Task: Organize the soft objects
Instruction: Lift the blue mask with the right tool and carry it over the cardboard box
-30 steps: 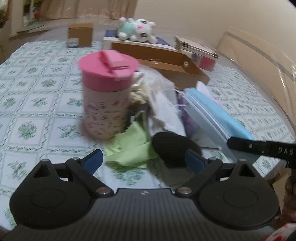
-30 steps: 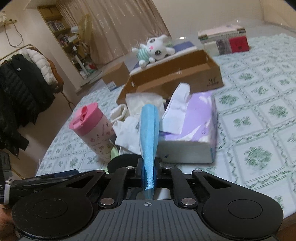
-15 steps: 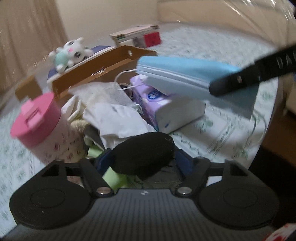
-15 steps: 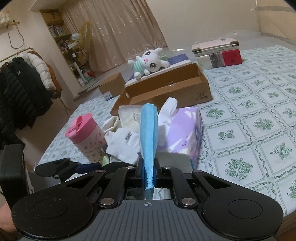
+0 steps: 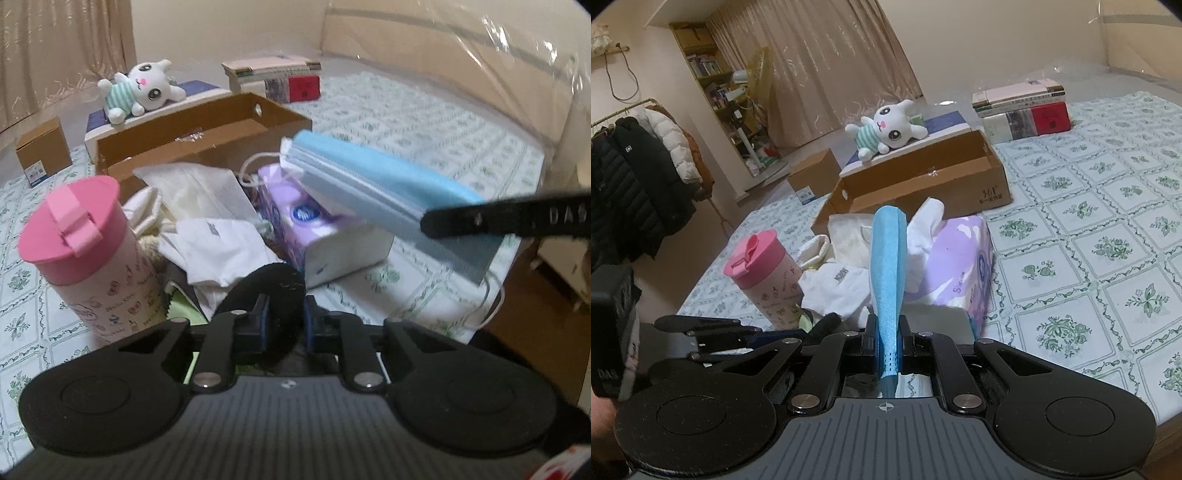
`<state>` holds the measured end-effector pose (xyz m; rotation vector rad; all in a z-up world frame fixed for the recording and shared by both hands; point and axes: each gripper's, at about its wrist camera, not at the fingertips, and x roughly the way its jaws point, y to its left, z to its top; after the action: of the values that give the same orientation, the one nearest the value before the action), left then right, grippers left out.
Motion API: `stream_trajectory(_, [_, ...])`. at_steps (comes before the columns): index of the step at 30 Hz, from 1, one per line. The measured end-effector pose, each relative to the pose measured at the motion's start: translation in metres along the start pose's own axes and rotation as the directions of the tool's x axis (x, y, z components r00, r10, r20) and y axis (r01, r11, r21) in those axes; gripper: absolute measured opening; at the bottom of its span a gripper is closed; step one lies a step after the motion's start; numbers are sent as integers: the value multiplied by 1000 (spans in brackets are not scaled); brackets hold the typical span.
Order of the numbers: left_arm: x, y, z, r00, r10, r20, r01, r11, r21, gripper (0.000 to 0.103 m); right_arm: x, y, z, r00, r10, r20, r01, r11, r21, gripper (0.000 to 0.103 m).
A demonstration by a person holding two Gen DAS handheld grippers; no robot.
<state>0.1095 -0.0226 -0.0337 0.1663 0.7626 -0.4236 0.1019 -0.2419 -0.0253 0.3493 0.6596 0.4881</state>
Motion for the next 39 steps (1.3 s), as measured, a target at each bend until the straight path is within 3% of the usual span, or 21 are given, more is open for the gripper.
stream_trajectory(9, [-30,19,15,998,-11,66,17,996,-86,11,-12,11,5,1000,6,26,-6,1000,-22,8])
stream_trajectory(20, [-46,32,54,991,-20,131,34,994,-105,11,-14,14,28,998,32,60,-29,998,-57,8])
stream_trajectory(31, [-18,72,133,989,-33,144,51,991,-123,11,35,-14,104,998,43,45,-38,994,-104,8])
stream_trajectory(39, [37,123,197,994,-18,104,35,987,-157,11,116,-36,180,999,29,-17,-31,991,-128,8])
